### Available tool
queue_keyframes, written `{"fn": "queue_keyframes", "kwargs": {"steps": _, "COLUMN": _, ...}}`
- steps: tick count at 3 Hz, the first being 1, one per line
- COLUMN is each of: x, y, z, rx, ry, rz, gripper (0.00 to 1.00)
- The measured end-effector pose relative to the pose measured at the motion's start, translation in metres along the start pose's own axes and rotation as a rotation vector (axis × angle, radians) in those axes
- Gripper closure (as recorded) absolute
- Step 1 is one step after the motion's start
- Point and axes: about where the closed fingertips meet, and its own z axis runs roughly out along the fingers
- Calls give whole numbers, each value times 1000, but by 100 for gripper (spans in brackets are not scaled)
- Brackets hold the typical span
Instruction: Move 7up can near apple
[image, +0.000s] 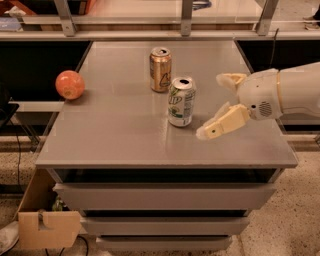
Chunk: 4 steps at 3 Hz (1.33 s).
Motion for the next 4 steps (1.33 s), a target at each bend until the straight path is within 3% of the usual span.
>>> {"fn": "queue_keyframes", "kwargs": {"steps": 3, "x": -14, "y": -12, "z": 66, "rx": -96, "ry": -213, "rz": -20, "gripper": 0}}
{"fn": "queue_keyframes", "kwargs": {"steps": 4, "x": -25, "y": -9, "z": 85, "rx": -135, "ry": -266, "rz": -30, "gripper": 18}}
